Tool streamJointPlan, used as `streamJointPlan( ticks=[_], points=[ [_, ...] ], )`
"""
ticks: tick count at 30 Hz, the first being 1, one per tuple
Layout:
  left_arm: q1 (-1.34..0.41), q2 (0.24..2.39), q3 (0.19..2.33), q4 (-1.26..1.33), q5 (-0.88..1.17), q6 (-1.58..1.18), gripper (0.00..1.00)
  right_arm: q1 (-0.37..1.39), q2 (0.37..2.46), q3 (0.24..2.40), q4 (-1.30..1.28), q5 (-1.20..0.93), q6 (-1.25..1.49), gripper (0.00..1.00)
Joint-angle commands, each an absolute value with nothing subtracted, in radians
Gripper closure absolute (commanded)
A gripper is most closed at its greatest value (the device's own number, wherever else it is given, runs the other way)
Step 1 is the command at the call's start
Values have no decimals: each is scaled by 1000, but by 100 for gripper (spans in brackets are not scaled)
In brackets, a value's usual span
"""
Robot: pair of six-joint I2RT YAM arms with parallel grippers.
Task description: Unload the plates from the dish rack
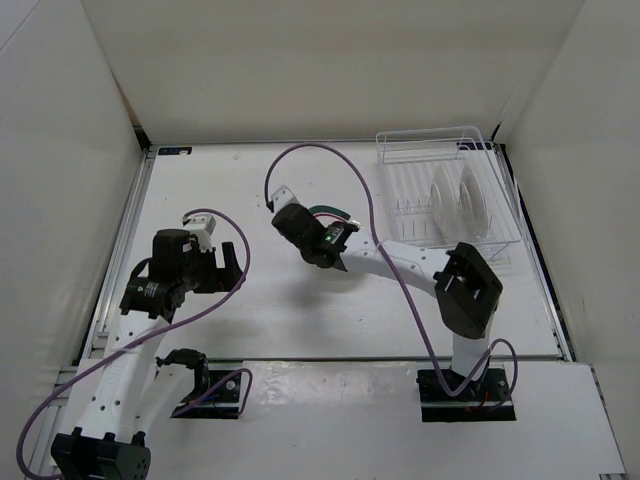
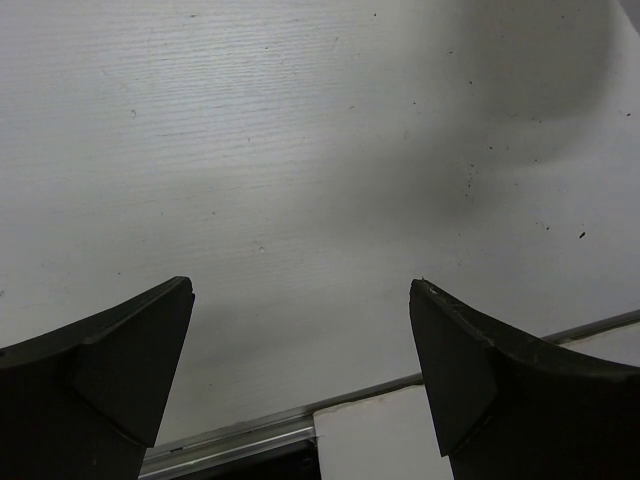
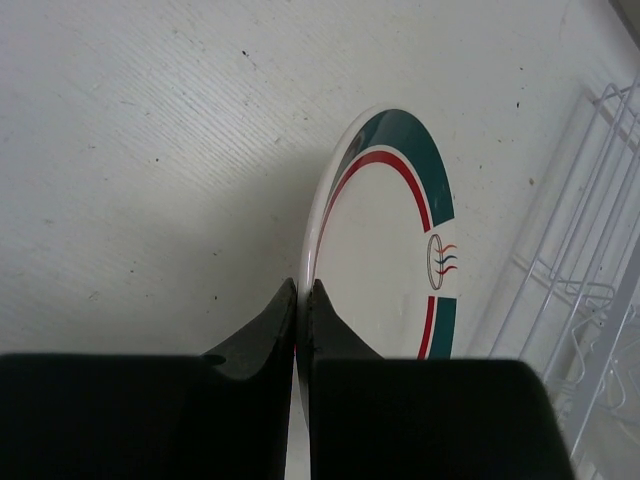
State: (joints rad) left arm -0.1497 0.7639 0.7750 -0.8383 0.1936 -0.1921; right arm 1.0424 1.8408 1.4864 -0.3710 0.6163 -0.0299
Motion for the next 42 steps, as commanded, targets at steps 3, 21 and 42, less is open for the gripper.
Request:
streamJointPlan(
  ticks=[3,21,42],
  points=[
    [-144,736,767,-836,203,-199,0,1061,1879,1499,-267,801,40,100],
    [-144,703,772,-851,186,-209,0,1127,2131,1569,-304,983,81,89],
    [-144,678,773,-865,164,-210,0,1118,1929,1651,-436,627,52,54]
  ],
)
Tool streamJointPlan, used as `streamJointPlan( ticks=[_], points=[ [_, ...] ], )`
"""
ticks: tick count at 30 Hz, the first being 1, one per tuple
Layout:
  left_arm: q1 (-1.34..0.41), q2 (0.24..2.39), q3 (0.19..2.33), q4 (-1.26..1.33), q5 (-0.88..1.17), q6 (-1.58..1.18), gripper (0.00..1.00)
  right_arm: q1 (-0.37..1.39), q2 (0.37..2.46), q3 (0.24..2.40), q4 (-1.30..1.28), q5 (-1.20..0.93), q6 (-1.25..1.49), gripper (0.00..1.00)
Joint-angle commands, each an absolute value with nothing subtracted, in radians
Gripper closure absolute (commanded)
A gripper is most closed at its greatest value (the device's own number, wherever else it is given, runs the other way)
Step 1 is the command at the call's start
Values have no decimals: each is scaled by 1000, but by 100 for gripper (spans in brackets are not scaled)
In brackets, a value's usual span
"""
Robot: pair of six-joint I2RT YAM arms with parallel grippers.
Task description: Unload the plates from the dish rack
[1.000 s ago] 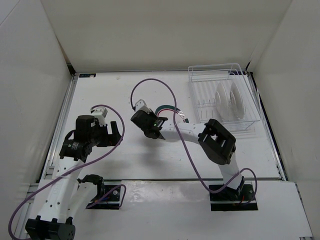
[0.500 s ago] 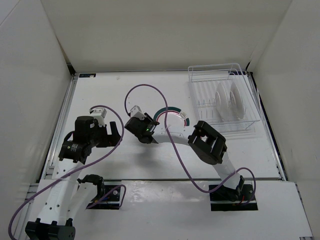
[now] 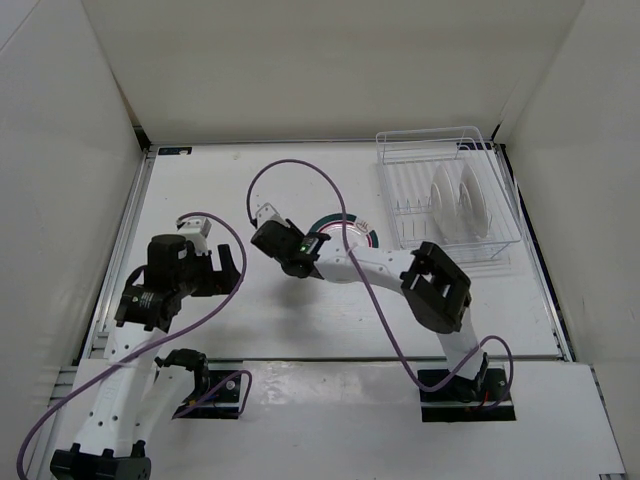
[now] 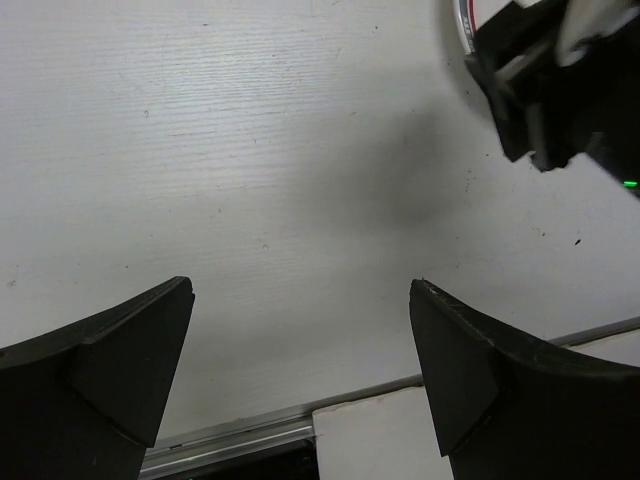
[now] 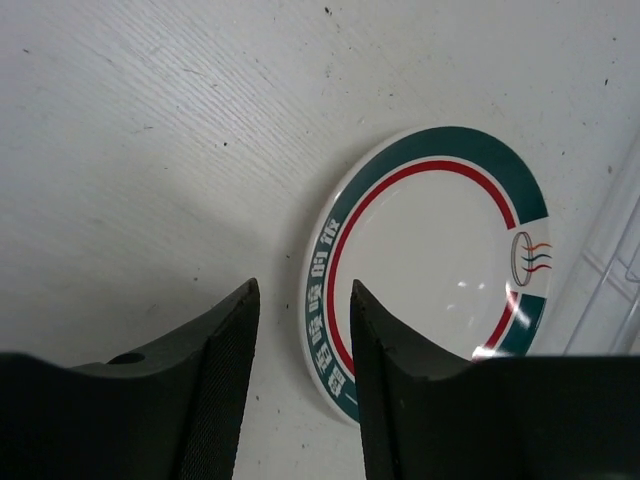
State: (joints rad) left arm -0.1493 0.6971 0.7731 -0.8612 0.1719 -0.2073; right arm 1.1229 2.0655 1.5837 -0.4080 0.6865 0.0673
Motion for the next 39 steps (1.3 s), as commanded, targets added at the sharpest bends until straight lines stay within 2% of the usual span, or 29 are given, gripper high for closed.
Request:
streamJointPlan(
  ticks=[1,4,7,11,15,20,24,33,39],
  points=[
    [-144,677,773,-865,164,-210,0,1114,1913,1655,-463,611,52,54],
    [-144,667,772,-865,164,-212,0,1045,1801,1654,-521,536,58,53],
    [-146,666,772,-867,164,-212,0,901,1692,1693,-631,394,26,53],
    [-153,670,772,-865,172,-212,0,596,1551,1726,-696,300,81,62],
    [-152,672,770,-864,183,-215,0,436,1480,1727,-690,235,112,67],
    [-169,689,769,-859,193,-216,0,247,1618,1955,-866,59,144,71],
    [-176,701,772,-856,212,-215,0,152,1689,1932,-850,-99,201,71],
    [-183,716,769,-850,238,-221,0,72,1830,1963,-876,-78,167,70],
    [-183,738,769,-842,256,-221,0,55,1838,1924,-859,-52,160,67]
  ],
)
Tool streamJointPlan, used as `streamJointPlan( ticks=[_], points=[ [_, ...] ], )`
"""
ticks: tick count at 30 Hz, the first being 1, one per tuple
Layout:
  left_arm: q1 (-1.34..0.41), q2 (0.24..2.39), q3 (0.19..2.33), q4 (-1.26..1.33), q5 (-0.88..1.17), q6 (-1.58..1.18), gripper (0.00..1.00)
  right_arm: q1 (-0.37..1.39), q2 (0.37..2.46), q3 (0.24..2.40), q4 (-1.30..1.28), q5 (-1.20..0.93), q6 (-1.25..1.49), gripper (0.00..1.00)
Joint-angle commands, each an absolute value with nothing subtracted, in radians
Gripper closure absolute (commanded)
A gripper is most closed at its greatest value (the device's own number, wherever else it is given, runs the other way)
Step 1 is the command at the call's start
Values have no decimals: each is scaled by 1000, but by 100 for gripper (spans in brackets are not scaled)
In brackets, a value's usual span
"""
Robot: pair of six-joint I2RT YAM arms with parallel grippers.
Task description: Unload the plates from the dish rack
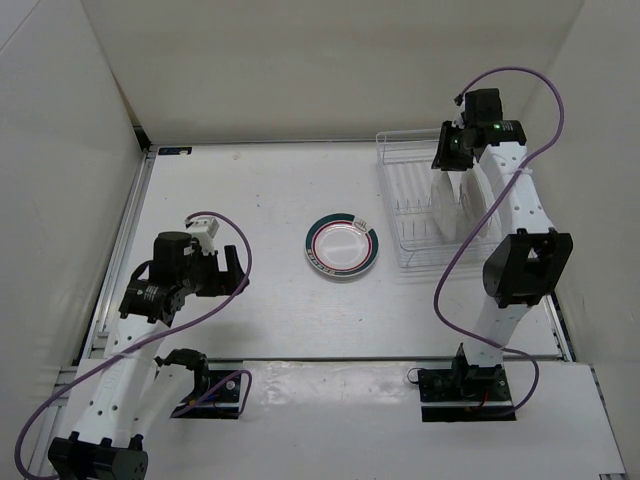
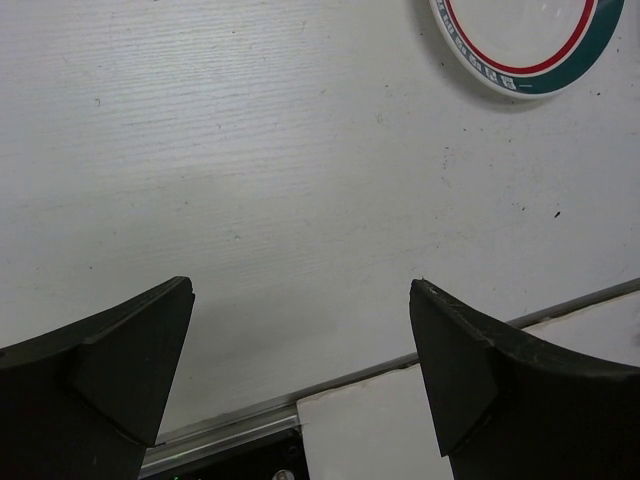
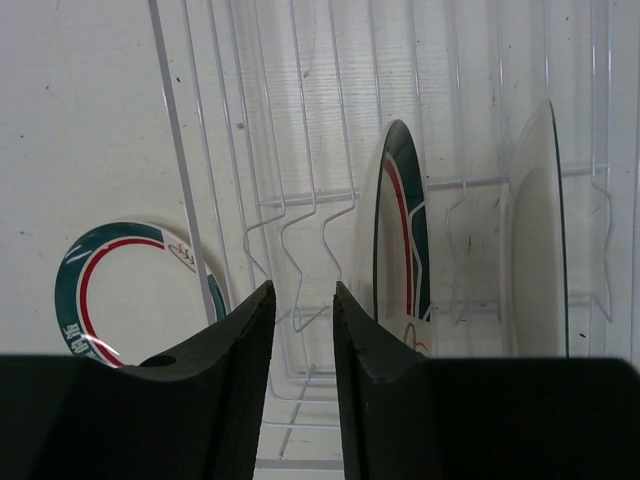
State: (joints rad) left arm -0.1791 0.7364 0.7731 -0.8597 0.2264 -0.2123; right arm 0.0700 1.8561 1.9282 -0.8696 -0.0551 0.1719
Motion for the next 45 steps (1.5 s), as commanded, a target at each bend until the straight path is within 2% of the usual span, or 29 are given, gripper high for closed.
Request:
streamJointPlan(
  ticks=[1,9,13,17,33,45],
  points=[
    [-183,736,769,-847,253,-219,0,51,1838,1915,-851,-49,161,65],
    [-183,744,772,-847,252,-221,0,31,1767,1885,-802,-32,190,56],
    [-183,741,769,-847,252,-221,0,26,1756,1904,-809,-3,193,56],
    [-184,744,770,-845,253,-221,0,21,1710,1824,-750,-14,204,55],
    [-184,742,770,-850,247,-221,0,20,1726,1683,-715,-54,218,56],
    [-183,752,770,-850,247,-219,0,17,1763,1698,-733,-31,209,65]
  ],
)
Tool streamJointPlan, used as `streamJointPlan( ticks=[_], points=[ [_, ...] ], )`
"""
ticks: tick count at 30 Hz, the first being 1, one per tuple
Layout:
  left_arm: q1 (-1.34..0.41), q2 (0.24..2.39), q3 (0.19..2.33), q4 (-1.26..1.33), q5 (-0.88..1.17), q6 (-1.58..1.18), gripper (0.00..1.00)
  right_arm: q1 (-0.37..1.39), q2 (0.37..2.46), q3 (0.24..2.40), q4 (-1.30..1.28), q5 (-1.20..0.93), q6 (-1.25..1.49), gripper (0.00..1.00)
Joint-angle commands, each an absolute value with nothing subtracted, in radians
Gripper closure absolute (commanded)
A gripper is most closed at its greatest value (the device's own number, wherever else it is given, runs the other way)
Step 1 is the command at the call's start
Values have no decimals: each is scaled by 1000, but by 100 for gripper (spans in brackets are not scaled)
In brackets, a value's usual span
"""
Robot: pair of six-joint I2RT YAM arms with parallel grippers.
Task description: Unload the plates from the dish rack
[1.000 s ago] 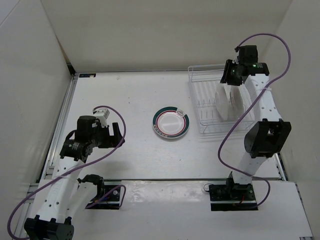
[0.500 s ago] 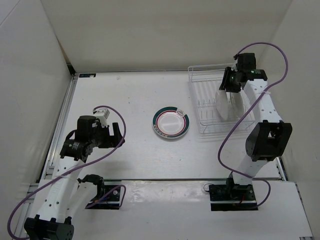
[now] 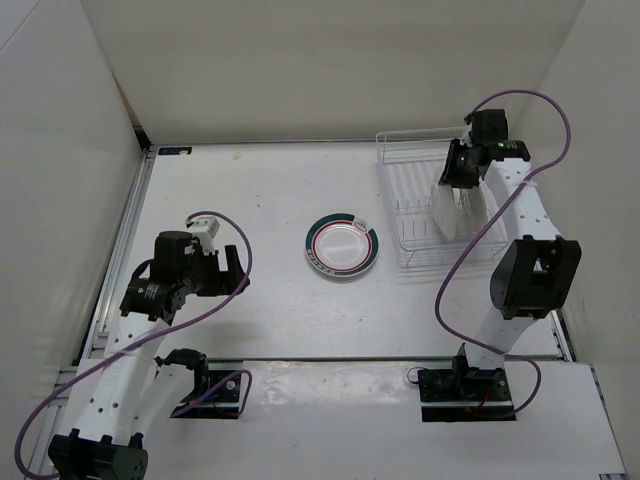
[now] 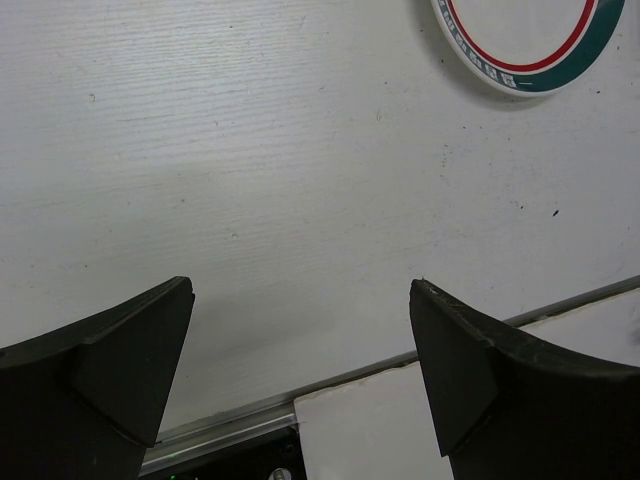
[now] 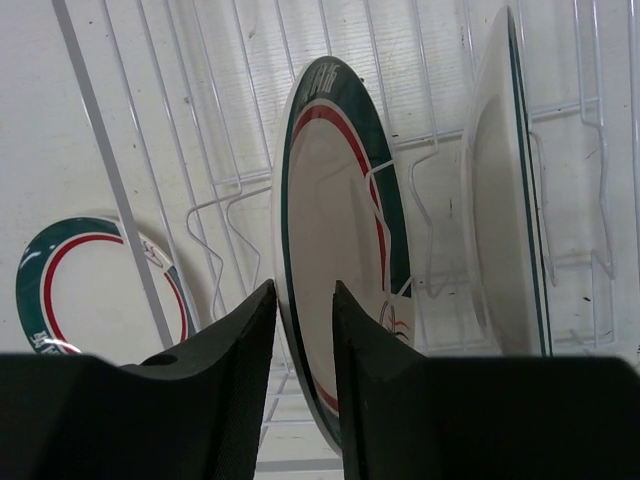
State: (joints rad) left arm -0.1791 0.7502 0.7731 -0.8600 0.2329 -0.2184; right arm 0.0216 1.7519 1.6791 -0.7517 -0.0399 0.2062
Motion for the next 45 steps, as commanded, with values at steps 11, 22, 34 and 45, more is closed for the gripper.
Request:
streamJointPlan(
  ticks=[11,22,34,45],
  points=[
    [-183,756,769,-848,241,-219,0,11,1767,1721,-741,-31,206,82],
    [-183,769,765,-845,247,-219,0,-52,1763,1755,-750,-55,209,93],
    [-184,775,767,-842,244,-219,0,-69,1723,1781,-753,-100,224,100],
    [-183,776,767,-844,236,-219,0,-66,1675,1847,-772,-87,227,100]
  ],
)
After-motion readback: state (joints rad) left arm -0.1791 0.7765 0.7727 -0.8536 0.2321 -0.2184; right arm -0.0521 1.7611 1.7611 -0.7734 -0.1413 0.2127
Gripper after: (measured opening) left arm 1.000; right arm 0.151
